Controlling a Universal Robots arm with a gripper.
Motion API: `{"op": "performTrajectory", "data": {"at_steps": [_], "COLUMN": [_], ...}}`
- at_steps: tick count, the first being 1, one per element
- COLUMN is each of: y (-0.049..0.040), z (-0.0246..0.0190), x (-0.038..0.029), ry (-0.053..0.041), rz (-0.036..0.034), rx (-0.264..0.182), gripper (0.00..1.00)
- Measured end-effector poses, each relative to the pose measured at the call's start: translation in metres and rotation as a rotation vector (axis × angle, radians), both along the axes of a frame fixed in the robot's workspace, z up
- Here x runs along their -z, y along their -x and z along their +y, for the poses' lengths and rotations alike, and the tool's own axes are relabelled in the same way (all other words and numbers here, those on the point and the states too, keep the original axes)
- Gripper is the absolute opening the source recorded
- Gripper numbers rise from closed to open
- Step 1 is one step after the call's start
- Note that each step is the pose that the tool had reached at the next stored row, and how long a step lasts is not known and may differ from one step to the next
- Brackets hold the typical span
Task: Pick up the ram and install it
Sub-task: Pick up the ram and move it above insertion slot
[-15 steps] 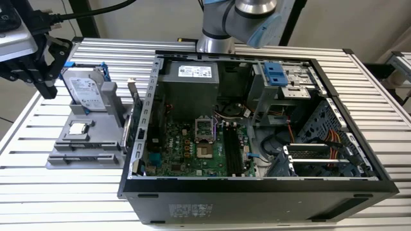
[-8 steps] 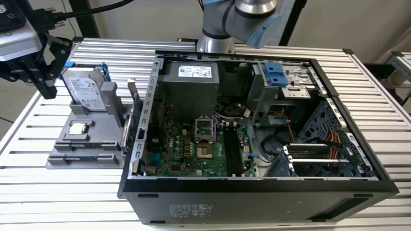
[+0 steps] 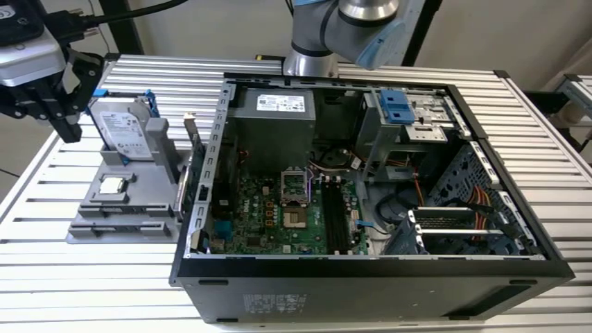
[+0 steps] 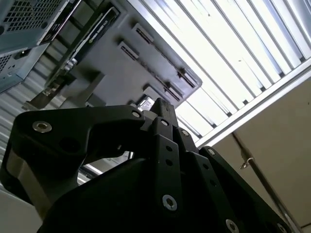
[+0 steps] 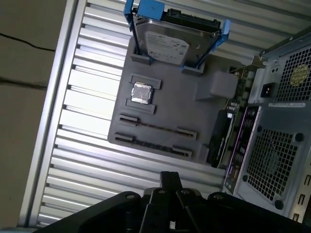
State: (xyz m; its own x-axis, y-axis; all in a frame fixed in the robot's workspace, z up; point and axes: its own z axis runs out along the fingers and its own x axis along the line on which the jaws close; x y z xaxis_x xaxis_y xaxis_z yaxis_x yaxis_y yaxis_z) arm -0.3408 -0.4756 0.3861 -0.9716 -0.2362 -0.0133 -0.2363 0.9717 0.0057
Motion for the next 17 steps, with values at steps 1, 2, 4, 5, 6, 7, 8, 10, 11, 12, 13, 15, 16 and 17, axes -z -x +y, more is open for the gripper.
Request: {"op": "performTrajectory", "data": {"at_steps": [1, 2, 4, 5, 6, 7, 8, 10, 11, 12, 13, 15, 16, 17], "y": [0.0000, 0.0000, 0.0000, 0.0000, 0.0000, 0.0000, 0.0000, 0.0000, 0.0000, 0.0000, 0.0000, 0.0000, 0.0000, 0.0000], "z": [0.0000, 0.0000, 0.0000, 0.0000, 0.0000, 0.0000, 0.0000, 0.0000, 0.0000, 0.0000, 0.0000, 0.0000, 0.0000, 0.0000], "x": [0.0000, 0.0000, 0.0000, 0.0000, 0.0000, 0.0000, 0.0000, 0.0000, 0.0000, 0.0000, 0.0000, 0.0000, 0.0000, 0.0000], "ry": [0.0000, 0.0000, 0.0000, -0.0001, 0.0000, 0.0000, 0.0000, 0.0000, -0.0001, 0.0000, 0.0000, 0.0000, 0.0000, 0.0000], "rz": [0.0000, 0.0000, 0.0000, 0.0000, 0.0000, 0.0000, -0.0001, 0.0000, 0.0000, 0.0000, -0.0001, 0.0000, 0.0000, 0.0000], "rx": [-0.007, -0.014, -0.029, -0.038, -0.048, -0.057, -0.066, -0.083, -0.092, -0.101, -0.109, -0.118, -0.121, -0.125], "gripper": [0.00, 0.00, 0.00, 0.00, 0.00, 0.00, 0.00, 0.00, 0.00, 0.00, 0.00, 0.00, 0.00, 0.00]}}
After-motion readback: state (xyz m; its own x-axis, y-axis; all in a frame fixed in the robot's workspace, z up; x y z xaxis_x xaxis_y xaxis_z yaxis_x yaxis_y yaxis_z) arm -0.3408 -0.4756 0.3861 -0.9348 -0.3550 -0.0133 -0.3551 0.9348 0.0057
